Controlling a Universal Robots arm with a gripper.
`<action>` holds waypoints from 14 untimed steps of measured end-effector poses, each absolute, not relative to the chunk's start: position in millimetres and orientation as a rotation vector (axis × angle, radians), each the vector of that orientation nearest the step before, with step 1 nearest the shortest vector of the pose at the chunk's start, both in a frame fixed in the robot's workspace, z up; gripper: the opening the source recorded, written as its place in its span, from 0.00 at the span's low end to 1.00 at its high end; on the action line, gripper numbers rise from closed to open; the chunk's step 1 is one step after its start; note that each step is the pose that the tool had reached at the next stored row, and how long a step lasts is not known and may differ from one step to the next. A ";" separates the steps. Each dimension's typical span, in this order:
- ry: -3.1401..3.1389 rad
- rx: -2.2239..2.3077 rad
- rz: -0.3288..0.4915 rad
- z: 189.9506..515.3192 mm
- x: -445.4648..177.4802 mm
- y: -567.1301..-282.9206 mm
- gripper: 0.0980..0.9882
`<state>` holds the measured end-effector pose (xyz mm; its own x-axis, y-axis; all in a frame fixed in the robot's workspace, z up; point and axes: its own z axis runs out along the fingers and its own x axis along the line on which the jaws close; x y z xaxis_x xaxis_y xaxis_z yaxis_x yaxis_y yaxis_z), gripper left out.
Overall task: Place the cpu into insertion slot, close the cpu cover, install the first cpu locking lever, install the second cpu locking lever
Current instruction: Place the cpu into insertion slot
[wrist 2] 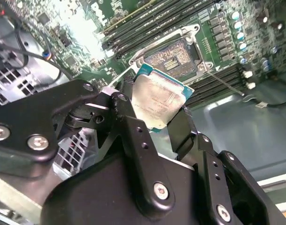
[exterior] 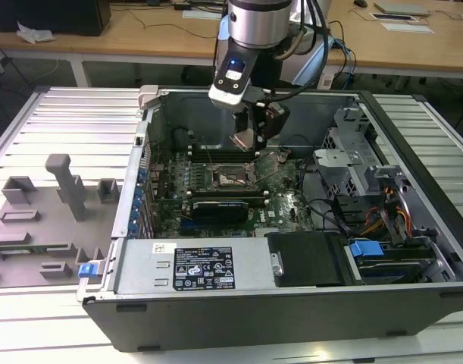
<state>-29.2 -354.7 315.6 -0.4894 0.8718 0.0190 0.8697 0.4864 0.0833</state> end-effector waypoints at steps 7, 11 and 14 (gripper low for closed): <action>2.565 1.755 0.124 309.1 -29.2 -354.7 0.50; 2.444 1.911 0.120 303.9 -29.2 -354.7 0.50; 2.319 2.055 0.116 298.8 -29.2 -354.7 0.50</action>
